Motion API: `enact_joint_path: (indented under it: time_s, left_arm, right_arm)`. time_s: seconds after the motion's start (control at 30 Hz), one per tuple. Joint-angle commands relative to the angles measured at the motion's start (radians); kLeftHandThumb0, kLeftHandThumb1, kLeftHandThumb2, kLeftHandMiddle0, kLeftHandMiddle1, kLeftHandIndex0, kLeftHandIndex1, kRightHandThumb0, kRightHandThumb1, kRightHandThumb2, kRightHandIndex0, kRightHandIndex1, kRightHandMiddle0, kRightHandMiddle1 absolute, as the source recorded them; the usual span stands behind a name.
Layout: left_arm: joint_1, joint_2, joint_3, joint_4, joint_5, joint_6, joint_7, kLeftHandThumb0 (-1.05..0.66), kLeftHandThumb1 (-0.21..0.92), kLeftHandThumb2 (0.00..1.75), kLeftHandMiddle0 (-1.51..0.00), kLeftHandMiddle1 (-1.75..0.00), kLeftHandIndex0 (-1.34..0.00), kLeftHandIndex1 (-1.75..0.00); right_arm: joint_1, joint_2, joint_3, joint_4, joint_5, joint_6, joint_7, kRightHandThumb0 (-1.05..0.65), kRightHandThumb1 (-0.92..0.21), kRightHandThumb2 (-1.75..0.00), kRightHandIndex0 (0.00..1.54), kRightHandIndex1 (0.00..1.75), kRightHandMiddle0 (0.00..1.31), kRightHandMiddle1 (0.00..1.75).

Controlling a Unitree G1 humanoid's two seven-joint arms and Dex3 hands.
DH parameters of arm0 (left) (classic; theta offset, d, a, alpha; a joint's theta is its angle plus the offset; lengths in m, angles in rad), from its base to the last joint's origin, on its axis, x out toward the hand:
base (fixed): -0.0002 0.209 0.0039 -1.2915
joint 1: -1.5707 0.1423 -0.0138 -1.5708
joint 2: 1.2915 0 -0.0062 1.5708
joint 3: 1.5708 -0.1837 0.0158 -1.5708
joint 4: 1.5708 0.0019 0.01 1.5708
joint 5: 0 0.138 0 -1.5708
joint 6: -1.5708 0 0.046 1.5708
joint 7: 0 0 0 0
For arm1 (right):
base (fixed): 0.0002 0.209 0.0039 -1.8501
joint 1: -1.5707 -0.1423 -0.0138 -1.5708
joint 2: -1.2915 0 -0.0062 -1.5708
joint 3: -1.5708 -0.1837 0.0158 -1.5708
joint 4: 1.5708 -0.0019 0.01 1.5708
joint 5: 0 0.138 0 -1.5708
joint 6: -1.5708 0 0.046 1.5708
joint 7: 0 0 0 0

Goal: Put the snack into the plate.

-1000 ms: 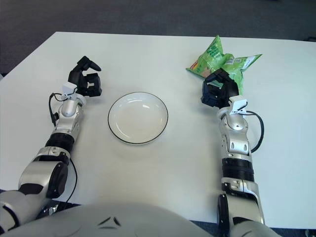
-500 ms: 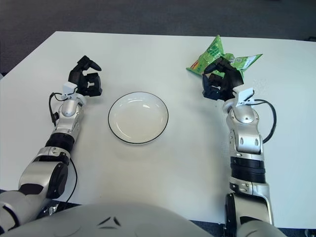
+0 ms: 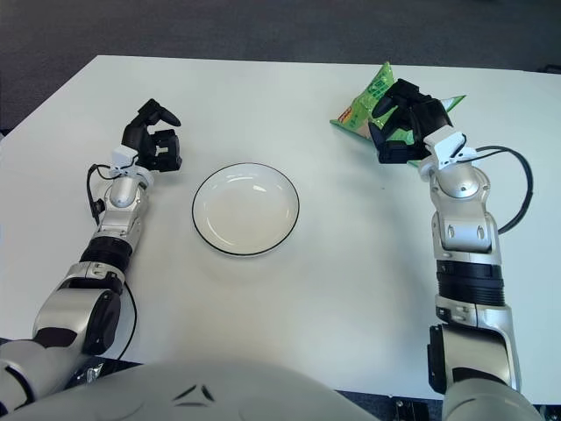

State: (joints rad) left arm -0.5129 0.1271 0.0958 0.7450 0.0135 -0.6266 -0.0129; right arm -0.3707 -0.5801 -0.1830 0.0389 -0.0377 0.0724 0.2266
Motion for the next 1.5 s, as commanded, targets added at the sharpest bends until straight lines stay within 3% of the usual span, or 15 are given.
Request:
enact_joint_path:
  time_s: [0.0,0.2,0.37,0.47,0.57,0.7,0.77,0.83,0.97,1.2,1.27,1.3,1.47]
  left_arm:
    - [0.111,-0.013,-0.01,0.059,0.016,0.004,0.008,-0.45,0.4,1.22,-1.27,-1.75,-0.55,-1.75]
    - [0.113,-0.011,-0.01,0.058,0.015,-0.001,0.005,-0.45,0.4,1.22,-1.27,-1.75,-0.55,-1.75]
    - [0.111,-0.008,-0.012,0.062,0.018,-0.006,0.006,-0.45,0.4,1.22,-1.27,-1.75,-0.55,-1.75]
    - [0.111,-0.008,-0.013,0.064,0.019,-0.008,0.006,-0.45,0.4,1.22,-1.27,-1.75,-0.55,-1.75]
    - [0.109,-0.007,-0.012,0.067,0.017,-0.006,0.006,-0.45,0.4,1.22,-1.27,-1.75,-0.55,-1.75]
    - [0.109,-0.008,-0.012,0.068,0.019,-0.007,0.011,-0.45,0.4,1.22,-1.27,-1.75,-0.55,-1.75]
    - [0.109,-0.009,-0.013,0.069,0.02,-0.008,0.013,-0.45,0.4,1.22,-1.27,-1.75,-0.55,-1.75]
    - [0.109,-0.01,-0.014,0.069,0.021,-0.008,0.015,-0.45,0.4,1.22,-1.27,-1.75,-0.55,-1.75]
    - [0.11,-0.01,-0.014,0.069,0.02,-0.005,0.017,-0.45,0.4,1.22,-1.27,-1.75,-0.55,-1.75]
    - [0.111,-0.01,-0.015,0.07,0.02,-0.011,0.017,-0.46,0.39,1.23,-1.27,-1.75,-0.55,-1.75]
    - [0.112,-0.011,-0.017,0.07,0.021,-0.013,0.017,-0.46,0.39,1.23,-1.27,-1.75,-0.56,-1.75]
    - [0.113,-0.011,-0.017,0.069,0.021,-0.014,0.017,-0.46,0.39,1.23,-1.27,-1.75,-0.56,-1.75]
    - [0.113,-0.01,-0.02,0.07,0.022,-0.021,0.018,-0.46,0.38,1.24,-1.27,-1.75,-0.56,-1.75]
  right_arm:
    - [-0.046,-0.043,0.008,0.027,-0.028,-0.022,0.02,-0.01,-0.42,-1.21,0.43,1.75,0.41,1.75]
    - [-0.08,-0.084,0.016,0.056,-0.099,-0.043,-0.001,-0.01,-0.51,-1.09,0.36,1.75,0.34,1.75]
    - [-0.114,-0.125,0.033,0.126,-0.188,-0.135,-0.06,-0.01,-0.58,-1.01,0.31,1.75,0.3,1.75]
    - [-0.133,-0.14,0.043,0.163,-0.23,-0.188,-0.092,-0.01,-0.65,-0.9,0.4,1.66,0.18,1.75]
    - [-0.152,-0.161,0.061,0.203,-0.28,-0.24,-0.122,-0.01,-0.71,-0.8,0.4,1.6,0.15,1.75]
    - [-0.175,-0.197,0.093,0.259,-0.356,-0.296,-0.164,-0.27,-0.81,-0.67,0.3,1.52,0.21,1.75]
    - [-0.191,-0.222,0.117,0.3,-0.406,-0.327,-0.19,-0.57,-0.83,-0.64,0.25,1.5,0.09,1.69]
    - [-0.212,-0.25,0.148,0.354,-0.465,-0.36,-0.225,-0.68,-0.85,-0.64,0.22,1.45,0.04,1.59]
    - [-0.253,-0.289,0.199,0.449,-0.556,-0.425,-0.3,-0.75,-0.87,-0.62,0.16,1.35,0.01,1.38]
    - [-0.348,-0.332,0.294,0.64,-0.684,-0.52,-0.445,-0.77,-0.87,-0.6,0.08,1.24,0.0,1.18]
    - [-0.369,-0.337,0.313,0.683,-0.701,-0.54,-0.467,-0.83,-0.9,-0.58,0.03,0.91,0.0,0.94]
    - [-0.374,-0.34,0.32,0.692,-0.705,-0.547,-0.471,-0.84,-0.91,-0.58,0.02,0.86,0.0,0.91]
    - [-0.403,-0.346,0.354,0.729,-0.709,-0.547,-0.427,-0.95,-0.92,-0.66,0.0,0.2,0.0,0.49]
